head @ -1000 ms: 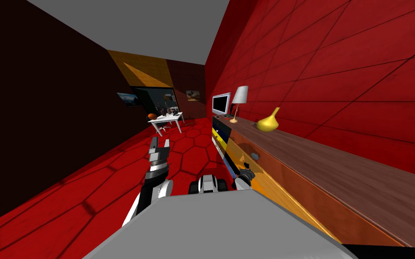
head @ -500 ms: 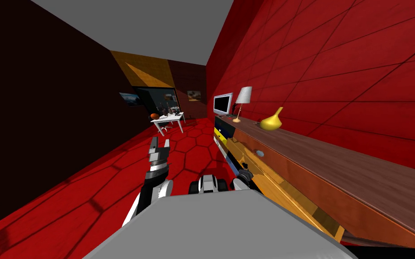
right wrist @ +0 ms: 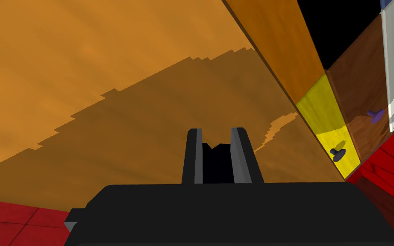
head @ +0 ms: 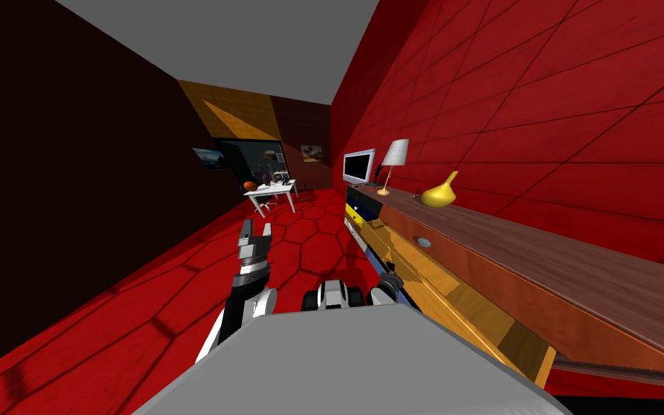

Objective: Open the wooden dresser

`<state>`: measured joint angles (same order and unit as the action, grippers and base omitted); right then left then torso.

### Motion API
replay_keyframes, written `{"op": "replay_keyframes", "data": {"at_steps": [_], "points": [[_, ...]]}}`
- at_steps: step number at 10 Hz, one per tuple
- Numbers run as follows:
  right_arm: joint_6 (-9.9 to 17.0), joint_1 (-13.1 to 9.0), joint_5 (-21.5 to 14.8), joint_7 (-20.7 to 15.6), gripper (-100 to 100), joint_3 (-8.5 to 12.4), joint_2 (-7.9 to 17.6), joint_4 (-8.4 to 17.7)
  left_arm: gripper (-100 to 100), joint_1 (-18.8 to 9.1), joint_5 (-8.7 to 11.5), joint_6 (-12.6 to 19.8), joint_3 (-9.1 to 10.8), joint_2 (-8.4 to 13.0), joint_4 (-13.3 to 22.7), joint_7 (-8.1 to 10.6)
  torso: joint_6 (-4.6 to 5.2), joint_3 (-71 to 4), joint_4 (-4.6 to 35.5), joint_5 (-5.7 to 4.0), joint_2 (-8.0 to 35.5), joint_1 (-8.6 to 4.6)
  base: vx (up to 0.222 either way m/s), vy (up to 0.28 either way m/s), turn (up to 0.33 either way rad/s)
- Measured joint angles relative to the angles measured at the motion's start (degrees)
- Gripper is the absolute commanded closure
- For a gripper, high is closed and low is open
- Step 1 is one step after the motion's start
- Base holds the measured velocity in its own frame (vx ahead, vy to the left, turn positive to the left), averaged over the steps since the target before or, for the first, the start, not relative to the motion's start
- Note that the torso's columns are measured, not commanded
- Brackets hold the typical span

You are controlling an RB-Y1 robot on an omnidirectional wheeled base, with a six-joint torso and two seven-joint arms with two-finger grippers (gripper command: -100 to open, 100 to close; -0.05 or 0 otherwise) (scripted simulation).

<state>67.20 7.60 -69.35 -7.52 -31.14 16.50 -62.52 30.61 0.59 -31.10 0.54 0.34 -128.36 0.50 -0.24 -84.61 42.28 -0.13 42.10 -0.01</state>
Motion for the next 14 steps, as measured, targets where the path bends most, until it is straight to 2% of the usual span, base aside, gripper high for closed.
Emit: {"op": "replay_keyframes", "data": {"at_steps": [3, 4, 8, 11, 12, 14], "points": [[1.4, 0.9, -0.8, -0.2, 100, -1.0, -1.0, -0.8, 0, 0.0, 0.0, 0.0, -0.01, 0.0, 0.0, 0.00, -0.13, -0.1, 0.1, 0.06, -0.2, 0.05, -0.027, 0.156, -0.001], [1.5, 1.1, -0.8, -0.2, -100, -1.1, -1.2, -0.7, 0, 0.0, 0.0, 0.0, 0.01, 0.0, 0.0, 0.00, 0.02, -0.1, 0.1, 0.11, -0.1, -0.28, -0.023, 0.023, -0.034], [2.4, 0.4, -0.7, -3.7, -100, -1.1, -1.2, -3.6, 0, 0.0, 0.0, 0.0, 0.01, 0.0, 0.0, 0.00, 0.24, 0.1, 0.0, 0.15, 0.2, 0.04, -0.012, -0.008, -0.016], [3.1, 0.4, -0.5, -6.8, -100, -1.0, -0.7, -7.0, 0, 0.0, 0.0, 0.0, 0.01, 0.0, 0.0, 0.00, 0.24, 0.0, 0.0, 0.14, 0.2, 0.02, -0.013, 0.001, -0.019], [3.2, 0.4, -0.4, -7.1, -100, -1.0, -0.7, -7.1, 0, 0.0, 0.0, 0.0, 0.01, 0.0, 0.0, 0.00, 0.24, 0.0, 0.0, 0.13, 0.2, 0.00, -0.048, 0.035, 0.378], [1.4, 0.5, -0.4, -6.6, -100, 2.2, -0.1, -5.6, 0, 0.0, 0.0, 0.0, 0.01, 0.0, 0.0, 0.00, 0.28, 0.1, 0.0, 0.16, 0.3, 0.08, -0.062, 0.050, 0.272]]}}
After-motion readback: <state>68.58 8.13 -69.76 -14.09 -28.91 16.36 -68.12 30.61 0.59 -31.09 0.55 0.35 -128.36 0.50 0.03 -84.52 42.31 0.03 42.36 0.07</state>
